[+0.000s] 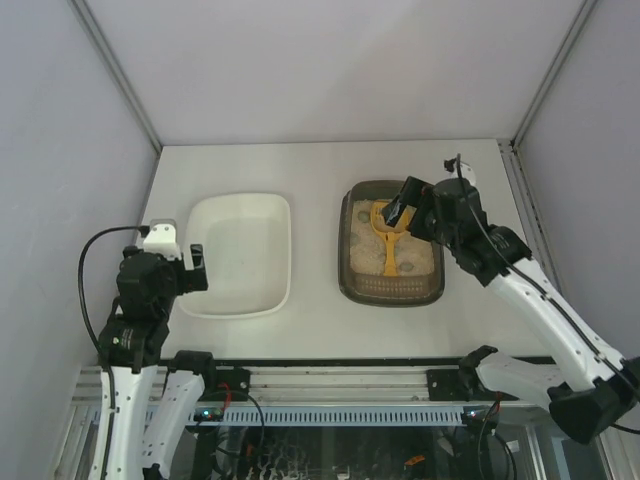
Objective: Clean the litter box
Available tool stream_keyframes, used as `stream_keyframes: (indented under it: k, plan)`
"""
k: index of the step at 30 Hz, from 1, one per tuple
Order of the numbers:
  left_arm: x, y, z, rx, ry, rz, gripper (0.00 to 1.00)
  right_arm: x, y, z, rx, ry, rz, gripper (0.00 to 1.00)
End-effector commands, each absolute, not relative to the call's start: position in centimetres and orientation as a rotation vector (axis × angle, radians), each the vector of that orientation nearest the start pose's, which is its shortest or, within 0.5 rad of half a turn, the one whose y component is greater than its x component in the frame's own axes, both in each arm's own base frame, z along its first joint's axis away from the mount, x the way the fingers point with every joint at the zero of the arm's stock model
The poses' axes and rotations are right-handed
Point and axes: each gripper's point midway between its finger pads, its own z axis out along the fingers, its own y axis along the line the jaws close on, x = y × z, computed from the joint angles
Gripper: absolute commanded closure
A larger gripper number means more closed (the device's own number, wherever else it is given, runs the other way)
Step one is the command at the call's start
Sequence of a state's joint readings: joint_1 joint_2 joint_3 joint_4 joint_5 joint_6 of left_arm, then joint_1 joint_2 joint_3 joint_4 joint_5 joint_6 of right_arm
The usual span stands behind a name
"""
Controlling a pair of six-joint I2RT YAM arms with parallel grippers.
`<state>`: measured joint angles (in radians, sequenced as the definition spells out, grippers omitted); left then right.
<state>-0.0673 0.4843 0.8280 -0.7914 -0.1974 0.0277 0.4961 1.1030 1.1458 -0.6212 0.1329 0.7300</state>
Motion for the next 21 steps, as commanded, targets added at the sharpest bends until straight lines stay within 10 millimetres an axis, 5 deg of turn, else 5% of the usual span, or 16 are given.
stream_keyframes:
  k: [1, 4, 6, 7, 9, 11, 16, 21]
  plan:
    - [21.1, 2.4, 23.5, -0.036, 2.03, 0.172, 0.0, 27.8, 11.2, 28.9, 0.377, 2.012, 0.351, 0.0]
    - [22.0, 1.6, 25.1, -0.004, 2.071, 0.129, 0.0, 26.9, 10.4, 28.4, 0.296, 2.01, 0.342, 0.0]
    - [23.3, 0.5, 26.8, 0.013, 2.067, 0.064, 0.0, 26.0, 12.3, 28.0, 0.127, 2.023, 0.491, 0.0]
    - [24.0, -0.1, 27.8, 0.025, 2.052, 0.031, 0.0, 25.6, 13.5, 27.9, 0.035, 2.006, 0.585, 0.04]
    - [25.5, -1.3, 29.3, 0.05, 2.026, -0.019, 0.0, 25.5, 14.9, 27.9, -0.026, 1.984, 0.7, 0.26]
    - [27.3, -3.2, 30.0, 0.083, 2.013, -0.071, 0.0, 26.2, 15.2, 26.6, -0.017, 2.054, 0.675, 0.33]
    - [31.0, -9.9, 29.6, 0.077, 2.013, -0.43, 0.0, 28.8, 18.2, 22.4, -0.121, 2.302, 0.481, 0.27]
    - [33.9, -16.0, 29.3, 0.084, 2.05, -0.692, 0.0, 32.2, 18.7, 17.3, -0.093, 2.466, 0.286, 0.42]
